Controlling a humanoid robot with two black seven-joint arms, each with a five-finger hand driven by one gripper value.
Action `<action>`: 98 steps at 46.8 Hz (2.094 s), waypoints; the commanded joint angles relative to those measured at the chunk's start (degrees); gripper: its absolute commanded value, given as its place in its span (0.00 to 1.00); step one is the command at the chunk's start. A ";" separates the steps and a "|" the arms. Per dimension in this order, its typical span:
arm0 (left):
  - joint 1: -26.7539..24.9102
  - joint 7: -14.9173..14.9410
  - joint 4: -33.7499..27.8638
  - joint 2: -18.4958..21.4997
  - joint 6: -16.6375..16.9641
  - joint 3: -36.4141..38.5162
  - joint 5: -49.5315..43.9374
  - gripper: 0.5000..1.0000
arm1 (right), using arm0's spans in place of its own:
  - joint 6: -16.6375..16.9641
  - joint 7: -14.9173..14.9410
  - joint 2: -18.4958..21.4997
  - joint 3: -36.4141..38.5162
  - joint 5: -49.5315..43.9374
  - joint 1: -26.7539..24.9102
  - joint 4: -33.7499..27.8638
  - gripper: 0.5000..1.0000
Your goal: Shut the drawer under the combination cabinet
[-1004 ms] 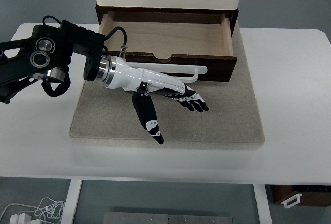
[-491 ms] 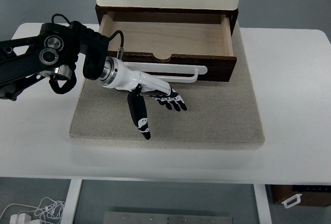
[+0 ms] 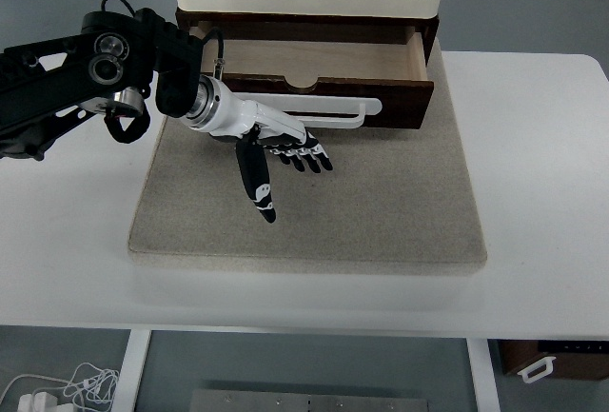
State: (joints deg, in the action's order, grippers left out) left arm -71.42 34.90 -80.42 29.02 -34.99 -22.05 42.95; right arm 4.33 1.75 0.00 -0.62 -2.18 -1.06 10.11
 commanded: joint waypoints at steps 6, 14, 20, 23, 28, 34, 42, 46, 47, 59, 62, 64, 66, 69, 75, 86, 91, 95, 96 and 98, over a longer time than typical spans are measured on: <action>-0.21 -0.18 4.04 -0.20 -0.01 -0.18 0.47 1.00 | -0.02 0.00 0.00 0.00 -0.01 0.00 0.00 0.90; -0.30 -0.45 8.08 -2.13 -0.01 -0.62 0.82 1.00 | -0.02 0.00 0.00 0.00 -0.01 0.00 0.00 0.90; -0.30 -0.71 9.75 -2.57 -0.01 -0.80 0.91 1.00 | -0.02 0.00 0.00 0.00 -0.01 0.00 0.00 0.90; -0.30 -0.80 9.93 -2.57 -0.01 -0.89 1.17 1.00 | -0.02 0.00 0.00 0.00 -0.01 0.00 0.00 0.90; -0.21 -0.80 11.33 -3.18 -0.01 -1.06 1.35 1.00 | -0.02 0.00 0.00 0.00 -0.01 0.00 0.00 0.90; -0.30 -0.89 14.15 -5.20 -0.01 -1.24 1.52 1.00 | 0.07 0.00 0.00 0.00 0.07 0.00 0.00 0.90; -0.82 -0.97 15.47 -5.56 -0.01 -2.03 1.52 1.00 | -0.02 0.00 0.00 0.00 -0.01 0.00 0.00 0.90; -1.09 -0.97 16.61 -6.26 -0.01 -2.12 1.61 1.00 | -0.02 0.00 0.00 0.00 -0.01 0.00 0.00 0.90; -1.09 -0.97 16.78 -6.26 -0.01 -2.20 1.61 1.00 | -0.02 0.00 0.00 0.00 0.07 0.00 0.00 0.90; -1.44 -1.06 18.45 -6.35 -0.01 -3.17 1.61 1.00 | 0.07 0.00 0.00 0.00 -0.01 0.00 0.00 0.90; -1.44 -1.06 18.46 -6.26 -0.01 -3.26 1.61 1.00 | -0.02 0.00 0.00 0.00 -0.01 0.00 0.00 0.90; -1.44 -1.06 18.63 -6.26 -0.01 -3.26 1.61 1.00 | -0.02 0.00 0.00 0.00 -0.01 0.00 0.00 0.90; -1.44 -1.06 18.63 -6.26 -0.01 -3.26 1.61 1.00 | -0.02 0.00 0.00 0.00 -0.01 0.00 0.00 0.90; -1.44 -1.15 18.81 -6.26 -0.01 -3.26 1.70 1.00 | -0.02 0.00 0.00 0.00 -0.01 0.00 -0.09 0.90; -1.44 -1.59 19.16 -6.26 -0.01 -3.61 2.84 1.00 | -0.02 0.00 0.00 0.00 -0.01 0.00 0.00 0.90; -1.35 -1.68 20.12 -6.26 -0.01 -4.14 3.10 1.00 | -0.02 0.00 0.00 0.00 0.07 0.00 0.00 0.90; -1.35 -1.68 20.74 -6.26 -0.01 -4.22 3.19 1.00 | 0.07 0.00 0.00 0.00 0.07 0.00 0.00 0.90; -1.35 -1.68 20.83 -6.26 -0.01 -4.23 3.19 1.00 | -0.02 0.00 0.00 0.00 -0.01 0.00 0.00 0.90; -1.35 -1.68 20.83 -6.26 -0.01 -4.14 3.19 1.00 | -0.02 0.00 0.00 0.00 -0.01 0.00 0.00 0.90; -1.35 -1.68 20.92 -6.26 -0.01 -4.23 3.19 1.00 | -0.02 0.00 0.00 0.00 -0.01 0.00 0.00 0.90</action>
State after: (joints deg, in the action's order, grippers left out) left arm -72.77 33.21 -59.61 22.76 -35.01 -26.26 46.15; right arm 4.32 1.76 0.00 -0.62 -2.18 -1.05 10.10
